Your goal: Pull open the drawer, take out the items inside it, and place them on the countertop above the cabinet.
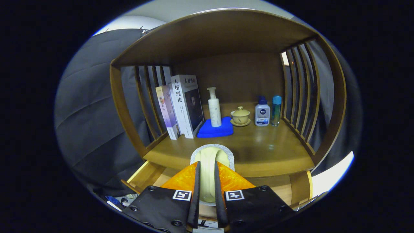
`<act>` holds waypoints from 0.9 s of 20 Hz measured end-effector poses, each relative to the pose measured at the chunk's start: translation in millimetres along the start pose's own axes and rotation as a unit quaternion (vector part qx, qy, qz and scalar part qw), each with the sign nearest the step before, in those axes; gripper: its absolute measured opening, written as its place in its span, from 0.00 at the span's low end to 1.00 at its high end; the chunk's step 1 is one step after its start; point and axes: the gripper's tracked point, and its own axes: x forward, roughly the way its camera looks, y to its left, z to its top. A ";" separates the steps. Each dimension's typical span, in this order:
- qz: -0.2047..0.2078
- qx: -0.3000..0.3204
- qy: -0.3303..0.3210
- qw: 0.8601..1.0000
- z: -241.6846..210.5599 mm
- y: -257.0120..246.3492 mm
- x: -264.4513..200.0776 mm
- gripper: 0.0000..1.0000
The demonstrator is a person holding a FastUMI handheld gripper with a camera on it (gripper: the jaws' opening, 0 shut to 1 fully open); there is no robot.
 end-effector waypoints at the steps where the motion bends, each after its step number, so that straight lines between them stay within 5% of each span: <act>1: 0.000 0.002 0.000 1.000 2.9 0.2 2.8 0.24; 18: -0.057 0.056 0.039 0.996 25.5 -30.3 86.5 0.24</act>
